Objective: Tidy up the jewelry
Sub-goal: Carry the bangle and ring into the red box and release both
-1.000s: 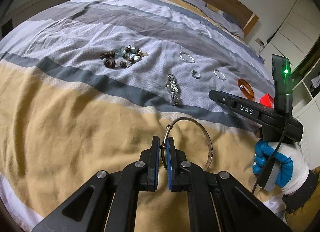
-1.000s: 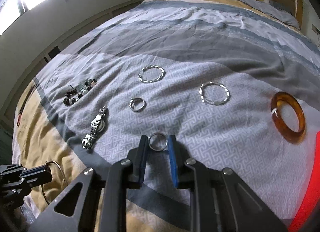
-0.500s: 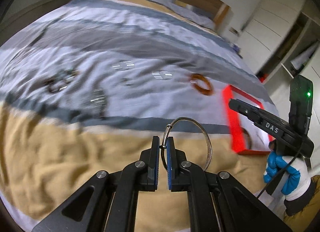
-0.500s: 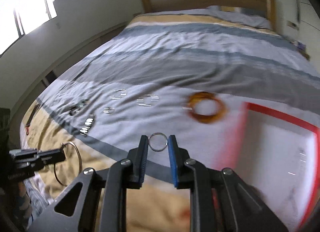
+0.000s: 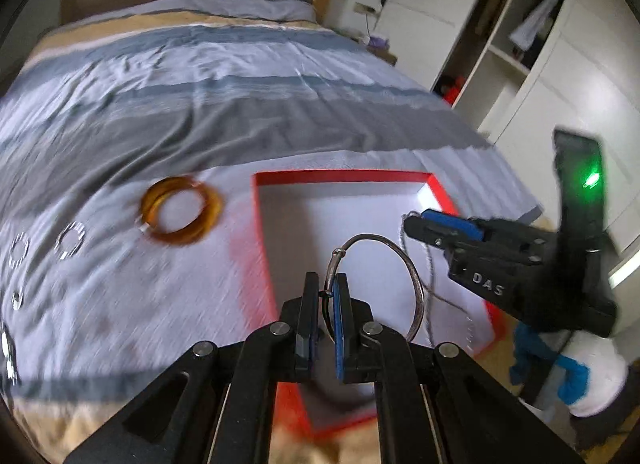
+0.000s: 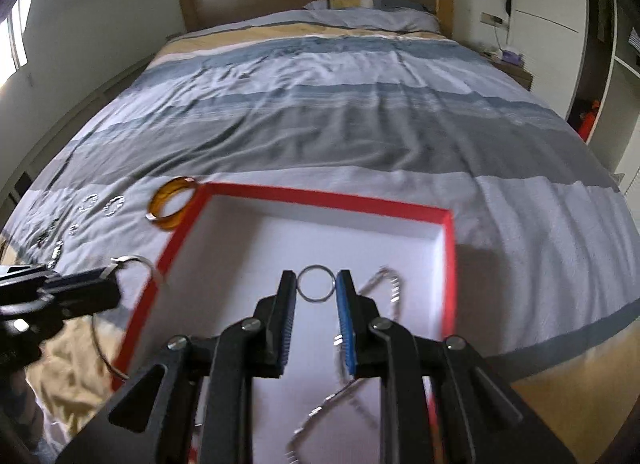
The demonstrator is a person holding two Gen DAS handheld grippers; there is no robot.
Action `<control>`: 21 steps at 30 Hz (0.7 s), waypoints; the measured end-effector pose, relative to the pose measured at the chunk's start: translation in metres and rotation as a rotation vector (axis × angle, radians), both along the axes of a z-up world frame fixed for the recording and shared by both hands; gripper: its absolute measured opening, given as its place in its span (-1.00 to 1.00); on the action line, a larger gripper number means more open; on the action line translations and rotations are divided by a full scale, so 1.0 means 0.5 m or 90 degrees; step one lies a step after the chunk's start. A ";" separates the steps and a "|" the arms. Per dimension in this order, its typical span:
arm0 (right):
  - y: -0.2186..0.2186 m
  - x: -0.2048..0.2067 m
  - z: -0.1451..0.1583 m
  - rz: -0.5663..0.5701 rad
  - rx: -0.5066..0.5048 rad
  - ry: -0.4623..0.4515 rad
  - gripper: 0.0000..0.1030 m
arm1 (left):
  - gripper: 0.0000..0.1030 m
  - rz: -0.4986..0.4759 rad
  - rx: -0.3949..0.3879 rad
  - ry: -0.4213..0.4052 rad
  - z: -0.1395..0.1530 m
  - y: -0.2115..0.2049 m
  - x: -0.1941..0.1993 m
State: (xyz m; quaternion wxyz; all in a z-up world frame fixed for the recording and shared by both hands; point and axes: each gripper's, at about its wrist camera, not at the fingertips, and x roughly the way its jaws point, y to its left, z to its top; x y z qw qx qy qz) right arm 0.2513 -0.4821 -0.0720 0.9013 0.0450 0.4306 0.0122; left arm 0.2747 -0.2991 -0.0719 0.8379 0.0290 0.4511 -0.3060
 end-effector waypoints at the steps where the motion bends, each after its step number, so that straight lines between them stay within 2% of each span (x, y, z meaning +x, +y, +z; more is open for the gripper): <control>1: -0.010 0.009 -0.004 -0.004 -0.001 0.001 -0.63 | -0.88 -0.004 0.011 0.005 -0.013 -0.022 0.010; 5: -0.038 0.037 -0.022 -0.014 -0.003 0.008 -0.63 | -0.88 0.004 0.048 0.009 -0.049 -0.063 0.034; 9: -0.049 0.067 -0.046 -0.017 -0.005 0.029 -0.63 | -0.88 0.027 0.088 0.018 -0.088 -0.067 0.057; 15: -0.039 0.086 -0.072 -0.003 -0.028 0.069 -0.61 | -0.84 0.036 0.110 0.007 -0.101 -0.075 0.061; 18: -0.038 0.086 -0.071 -0.007 -0.035 0.075 -0.60 | -0.83 0.036 0.100 0.007 -0.099 -0.068 0.060; 21: -0.039 0.084 -0.069 -0.012 -0.033 0.076 -0.51 | -0.82 0.024 0.104 -0.010 -0.094 -0.064 0.048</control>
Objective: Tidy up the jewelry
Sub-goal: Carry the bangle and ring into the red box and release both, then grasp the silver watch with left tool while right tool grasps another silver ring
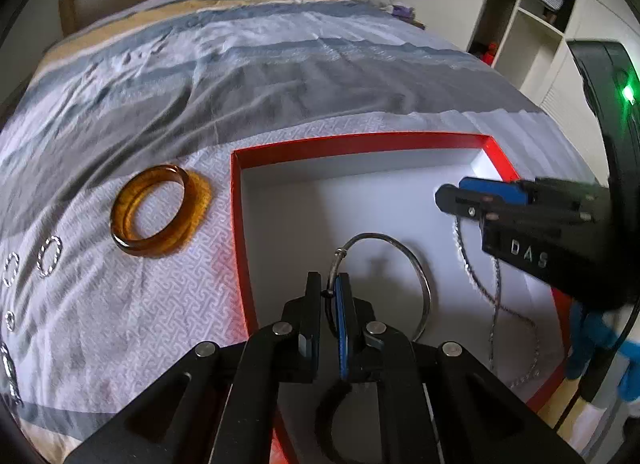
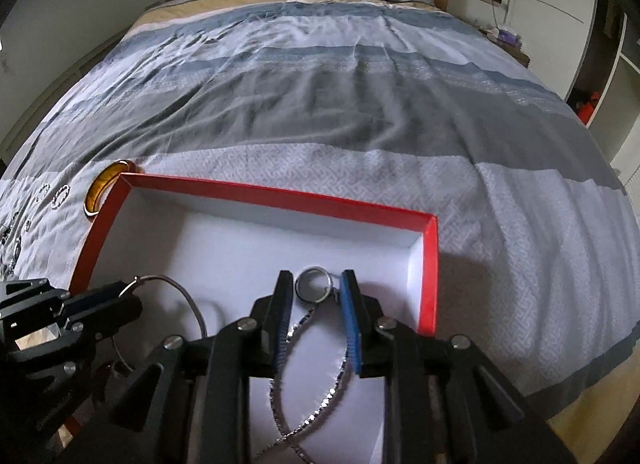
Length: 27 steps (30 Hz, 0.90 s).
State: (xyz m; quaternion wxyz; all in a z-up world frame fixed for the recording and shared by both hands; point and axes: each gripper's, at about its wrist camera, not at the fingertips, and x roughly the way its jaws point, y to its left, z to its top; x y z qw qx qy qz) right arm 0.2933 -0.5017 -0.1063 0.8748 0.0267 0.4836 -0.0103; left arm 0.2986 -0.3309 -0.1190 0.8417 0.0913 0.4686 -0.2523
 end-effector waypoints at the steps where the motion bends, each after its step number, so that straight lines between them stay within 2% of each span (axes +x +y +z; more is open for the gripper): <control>1: -0.001 -0.003 0.005 -0.004 0.000 -0.004 -0.43 | -0.76 -0.003 -0.005 -0.003 0.005 0.005 -0.004; 2: -0.002 -0.005 0.010 -0.008 0.001 -0.008 -0.36 | -0.55 -0.003 -0.010 -0.001 0.008 0.009 -0.004; 3: -0.003 -0.010 0.017 -0.013 0.002 -0.014 -0.36 | -0.48 -0.003 -0.024 0.002 0.016 0.017 -0.006; 10: 0.002 -0.084 0.100 -0.036 0.025 -0.059 -0.36 | -0.26 -0.009 -0.076 -0.015 0.100 0.076 -0.060; 14: 0.029 -0.147 0.154 -0.033 0.037 -0.089 -0.36 | -0.15 0.020 -0.107 -0.026 0.148 0.164 -0.112; 17: 0.067 -0.193 0.186 -0.019 0.050 -0.105 -0.36 | -0.15 0.038 -0.100 -0.022 0.163 0.226 -0.142; 20: 0.115 -0.233 0.209 0.002 0.058 -0.113 -0.36 | -0.04 0.071 -0.082 -0.025 0.170 0.308 -0.183; 27: 0.243 -0.295 0.239 0.062 0.075 -0.117 -0.36 | 0.00 0.128 -0.065 -0.026 0.161 0.486 -0.261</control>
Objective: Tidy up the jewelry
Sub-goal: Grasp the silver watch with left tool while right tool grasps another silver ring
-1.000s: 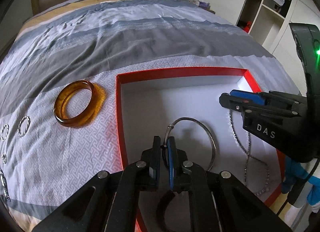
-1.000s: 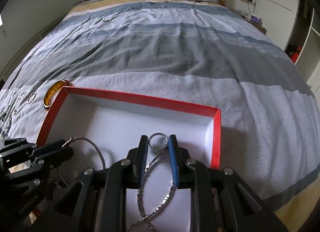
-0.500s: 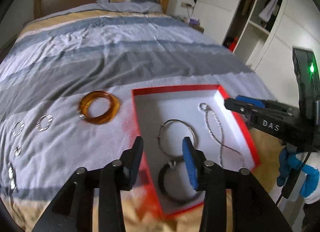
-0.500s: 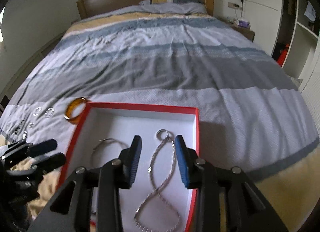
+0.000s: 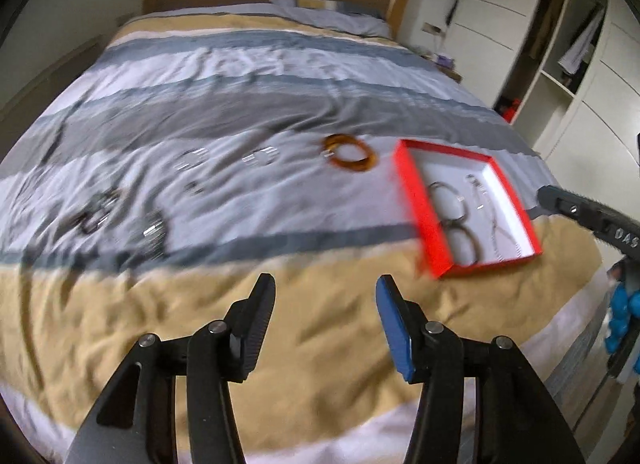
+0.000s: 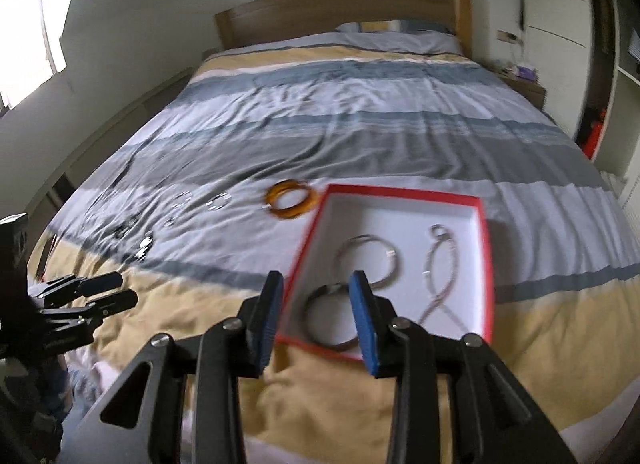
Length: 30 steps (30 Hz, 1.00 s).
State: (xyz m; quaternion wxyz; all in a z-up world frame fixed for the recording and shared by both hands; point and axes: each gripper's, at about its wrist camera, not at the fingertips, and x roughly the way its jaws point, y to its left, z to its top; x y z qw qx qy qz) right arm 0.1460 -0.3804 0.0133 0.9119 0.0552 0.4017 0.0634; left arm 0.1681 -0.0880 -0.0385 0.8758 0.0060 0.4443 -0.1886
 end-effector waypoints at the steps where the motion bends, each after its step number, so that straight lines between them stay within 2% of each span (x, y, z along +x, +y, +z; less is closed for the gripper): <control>1: 0.015 -0.004 0.001 0.007 0.001 -0.001 -0.36 | 0.00 0.006 0.001 0.003 -0.003 0.024 -0.009; 6: 0.091 -0.021 0.000 0.041 0.012 -0.002 -0.36 | 0.00 0.049 -0.006 0.013 -0.019 0.134 -0.036; 10: 0.154 -0.012 -0.016 0.068 0.009 0.006 -0.36 | 0.00 0.085 -0.019 0.014 -0.029 0.197 -0.026; 15: 0.222 0.025 -0.045 0.106 0.003 0.022 -0.36 | 0.00 0.104 -0.026 0.017 -0.049 0.225 0.011; 23: 0.329 0.156 -0.116 0.170 -0.001 0.048 -0.36 | 0.00 0.133 -0.044 0.033 -0.100 0.237 0.130; 30: 0.408 0.267 -0.180 0.209 0.013 0.060 -0.36 | -0.05 0.149 -0.021 0.058 -0.170 0.228 0.261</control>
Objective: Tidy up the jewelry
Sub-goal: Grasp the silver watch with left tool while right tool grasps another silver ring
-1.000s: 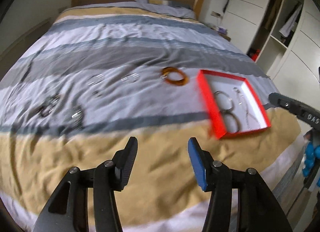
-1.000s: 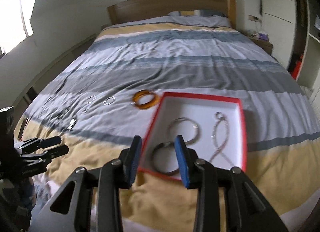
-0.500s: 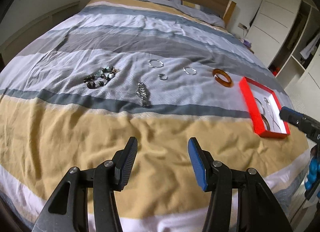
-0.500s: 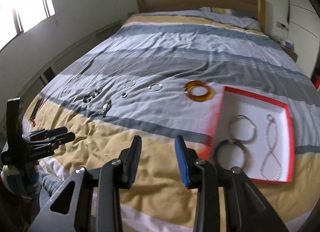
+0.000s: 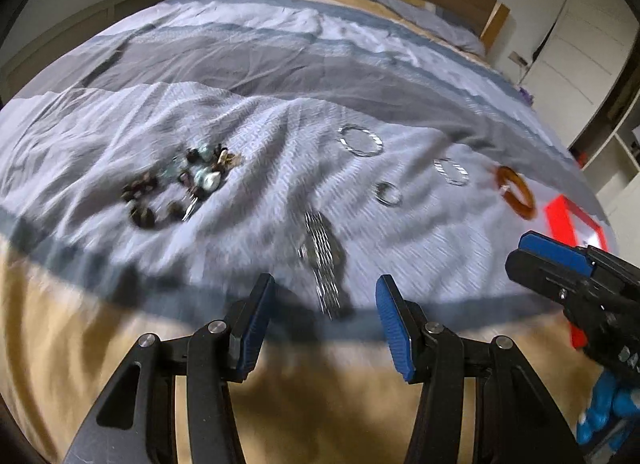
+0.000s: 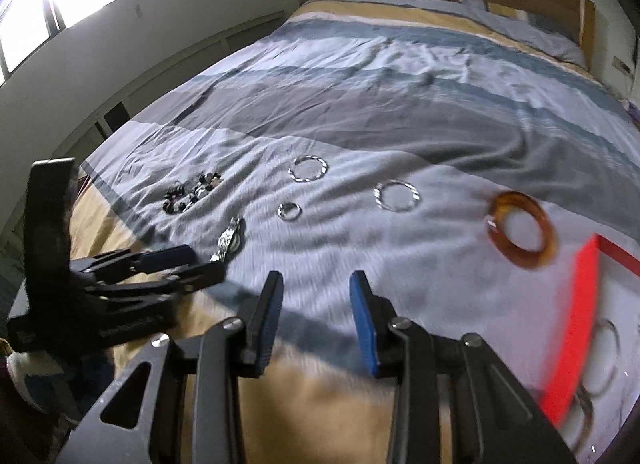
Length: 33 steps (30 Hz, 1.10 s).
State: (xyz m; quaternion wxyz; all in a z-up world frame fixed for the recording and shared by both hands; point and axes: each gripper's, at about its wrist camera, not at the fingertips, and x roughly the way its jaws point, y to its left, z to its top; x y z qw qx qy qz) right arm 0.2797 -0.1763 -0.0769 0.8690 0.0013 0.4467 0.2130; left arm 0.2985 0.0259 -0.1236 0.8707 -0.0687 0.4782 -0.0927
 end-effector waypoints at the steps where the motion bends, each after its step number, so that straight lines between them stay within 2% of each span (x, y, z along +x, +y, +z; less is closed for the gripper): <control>1: 0.009 0.016 -0.011 0.005 0.002 0.003 -0.36 | -0.07 -0.002 0.005 0.003 -0.009 -0.002 0.012; 3: 0.018 0.034 -0.026 0.010 0.003 0.008 -0.36 | -0.39 -0.006 0.022 0.001 -0.026 -0.007 0.029; 5: 0.027 0.054 -0.043 0.014 0.008 0.016 -0.36 | -0.53 -0.002 0.006 -0.005 -0.031 0.006 0.032; 7: 0.037 0.070 -0.059 0.020 0.012 0.022 -0.36 | -0.54 -0.003 -0.015 -0.011 -0.030 0.019 0.027; 18: 0.098 0.135 -0.102 0.027 0.016 0.020 -0.39 | -0.53 0.000 -0.037 -0.038 -0.014 0.044 -0.014; 20: 0.101 0.142 -0.105 0.020 0.014 0.019 -0.59 | -0.53 0.001 -0.038 -0.039 -0.013 0.045 -0.018; 22: 0.099 0.146 -0.105 0.014 0.020 0.021 -0.63 | -0.53 0.003 -0.039 -0.039 -0.011 0.046 -0.022; 29: 0.080 0.108 -0.074 0.009 0.028 0.009 -0.63 | -0.53 -0.005 -0.034 -0.041 0.018 0.035 -0.049; 33: 0.018 0.048 -0.025 -0.012 0.039 -0.014 -0.63 | -0.53 -0.027 -0.034 -0.052 0.050 0.004 -0.077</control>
